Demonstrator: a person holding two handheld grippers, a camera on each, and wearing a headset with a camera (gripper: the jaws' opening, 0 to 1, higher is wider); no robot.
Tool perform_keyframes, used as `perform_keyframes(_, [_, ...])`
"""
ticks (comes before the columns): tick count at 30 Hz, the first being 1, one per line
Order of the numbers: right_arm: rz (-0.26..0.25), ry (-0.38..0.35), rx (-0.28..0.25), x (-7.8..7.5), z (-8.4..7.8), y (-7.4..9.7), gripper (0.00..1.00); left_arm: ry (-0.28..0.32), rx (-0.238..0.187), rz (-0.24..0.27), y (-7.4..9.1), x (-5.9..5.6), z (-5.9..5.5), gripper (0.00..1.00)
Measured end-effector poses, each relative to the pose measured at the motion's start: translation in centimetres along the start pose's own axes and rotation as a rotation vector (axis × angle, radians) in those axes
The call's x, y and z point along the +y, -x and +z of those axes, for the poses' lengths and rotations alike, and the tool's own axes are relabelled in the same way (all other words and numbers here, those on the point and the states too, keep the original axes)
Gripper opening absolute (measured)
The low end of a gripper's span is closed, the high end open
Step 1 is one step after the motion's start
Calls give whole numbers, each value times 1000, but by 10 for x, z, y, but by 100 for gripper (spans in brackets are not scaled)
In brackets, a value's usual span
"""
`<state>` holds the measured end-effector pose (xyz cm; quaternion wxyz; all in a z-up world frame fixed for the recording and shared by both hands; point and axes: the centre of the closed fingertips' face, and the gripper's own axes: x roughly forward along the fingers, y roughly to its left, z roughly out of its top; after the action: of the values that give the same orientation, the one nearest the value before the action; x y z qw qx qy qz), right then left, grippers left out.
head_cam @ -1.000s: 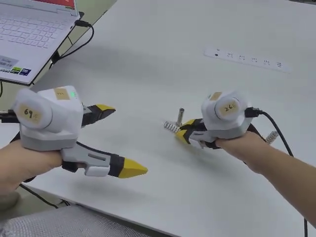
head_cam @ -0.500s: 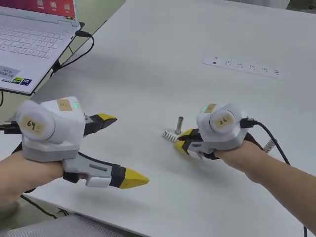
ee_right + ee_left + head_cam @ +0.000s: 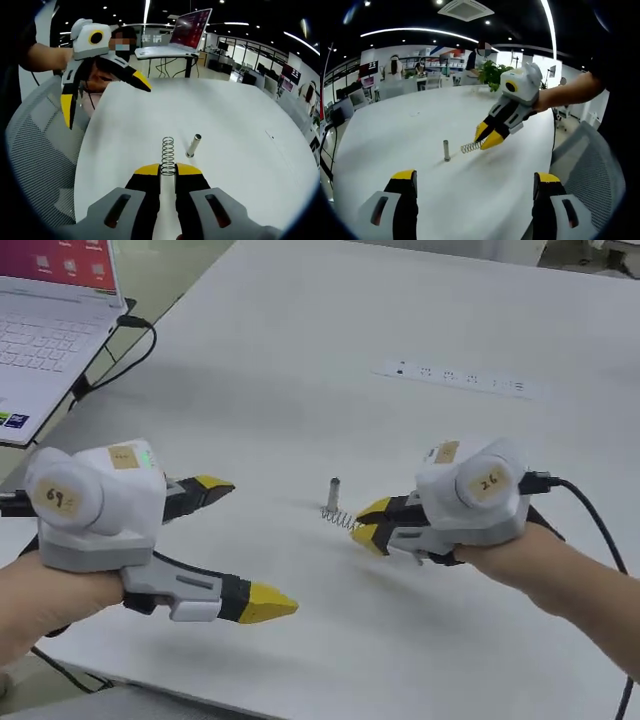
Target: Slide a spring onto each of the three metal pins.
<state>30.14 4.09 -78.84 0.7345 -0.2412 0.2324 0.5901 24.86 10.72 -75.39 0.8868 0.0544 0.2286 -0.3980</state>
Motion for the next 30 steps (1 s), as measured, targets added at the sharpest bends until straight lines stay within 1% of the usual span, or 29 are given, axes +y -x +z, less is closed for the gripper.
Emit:
perform_keyframes(4, [-9,-12,-9,0,-2,18,8,-11,-4,-19,-10,-6,6,91])
perform_keyframes(5, [-13,-10,-8,0,-3,23,8,-16,-6,-26,-12,-9,7,91])
perform_keyframes(7, [-12,2,-7,3,-4,30,8,-24,-5,-42,-16,-13,9,90])
perform_keyframes(9, [-2,11,-7,7,-5,35,8,-31,-4,-49,-19,-15,11,89])
perform_keyframes(12, [12,27,-2,14,-4,41,8,-31,-9,-54,-21,-14,14,86])
perform_keyframes(16, [30,42,-16,23,0,47,8,-21,-29,-54,-23,-11,21,84])
perform_keyframes(18, [40,65,-12,27,0,49,8,-15,-34,-60,-25,-11,23,81])
perform_keyframes(20, [44,78,-3,29,-2,51,8,-18,-36,-62,-27,-12,24,80])
perform_keyframes(24, [53,82,0,29,-4,55,8,-21,-37,-77,-31,-15,26,78])
perform_keyframes(30, [55,79,-12,29,-1,62,8,-25,-37,-103,-40,-23,27,76])
